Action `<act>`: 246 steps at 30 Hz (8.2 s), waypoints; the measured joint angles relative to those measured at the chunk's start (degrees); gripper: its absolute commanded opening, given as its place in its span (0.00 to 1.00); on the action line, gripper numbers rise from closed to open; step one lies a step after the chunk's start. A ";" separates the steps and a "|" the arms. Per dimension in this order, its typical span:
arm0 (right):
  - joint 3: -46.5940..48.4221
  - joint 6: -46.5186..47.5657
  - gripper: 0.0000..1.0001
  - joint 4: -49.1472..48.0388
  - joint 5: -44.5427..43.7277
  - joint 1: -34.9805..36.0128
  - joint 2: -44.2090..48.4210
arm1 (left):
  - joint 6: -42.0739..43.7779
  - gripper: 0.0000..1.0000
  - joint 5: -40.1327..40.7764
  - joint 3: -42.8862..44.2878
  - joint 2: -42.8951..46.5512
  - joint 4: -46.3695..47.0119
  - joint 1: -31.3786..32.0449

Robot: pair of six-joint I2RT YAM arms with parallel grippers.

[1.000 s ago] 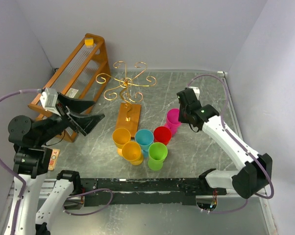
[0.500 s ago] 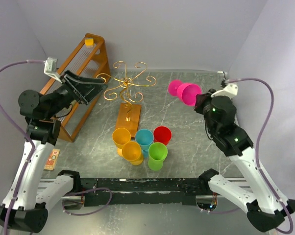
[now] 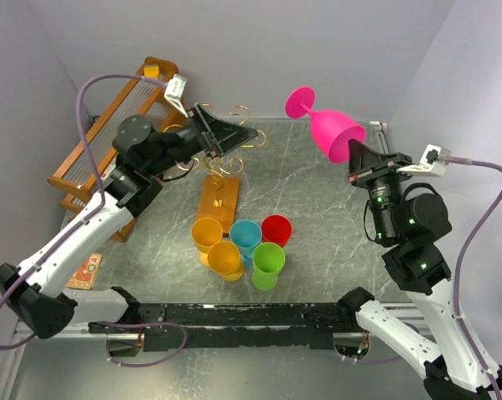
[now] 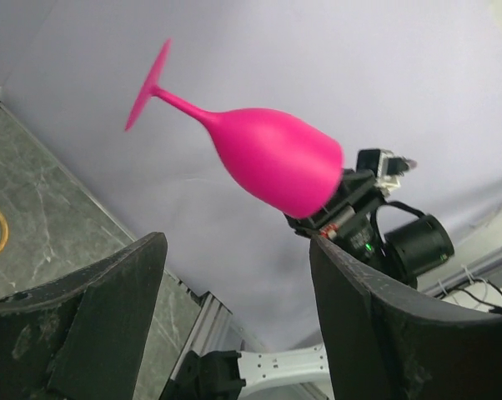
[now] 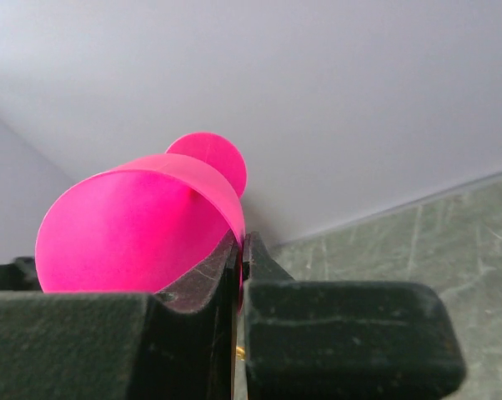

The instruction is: Place the wine glass upside down on the wine glass rack

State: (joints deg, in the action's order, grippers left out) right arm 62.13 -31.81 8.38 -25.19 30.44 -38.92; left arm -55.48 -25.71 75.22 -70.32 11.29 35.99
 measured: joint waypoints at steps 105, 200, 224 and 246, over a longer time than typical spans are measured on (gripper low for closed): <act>-14.51 -4.76 0.59 -22.73 32.92 -0.15 -1.53 | -6.54 0.07 17.22 7.61 -9.49 7.32 7.23; 15.41 -26.71 0.00 8.07 15.87 -0.09 -22.05 | 47.08 0.79 16.33 -0.61 7.15 -6.91 9.33; 40.70 -13.25 0.00 0.94 18.86 -0.37 -58.10 | 44.11 0.80 60.50 -10.95 32.46 -35.76 9.35; 46.88 -12.20 0.00 4.50 38.42 -0.37 -66.84 | 42.12 0.80 67.76 -14.12 32.72 -41.35 9.35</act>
State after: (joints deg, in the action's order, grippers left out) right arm 109.01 -44.01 12.88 13.23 30.06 -105.75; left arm -13.37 42.04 61.10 -37.60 -30.06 45.34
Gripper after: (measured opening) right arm 0.017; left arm 0.802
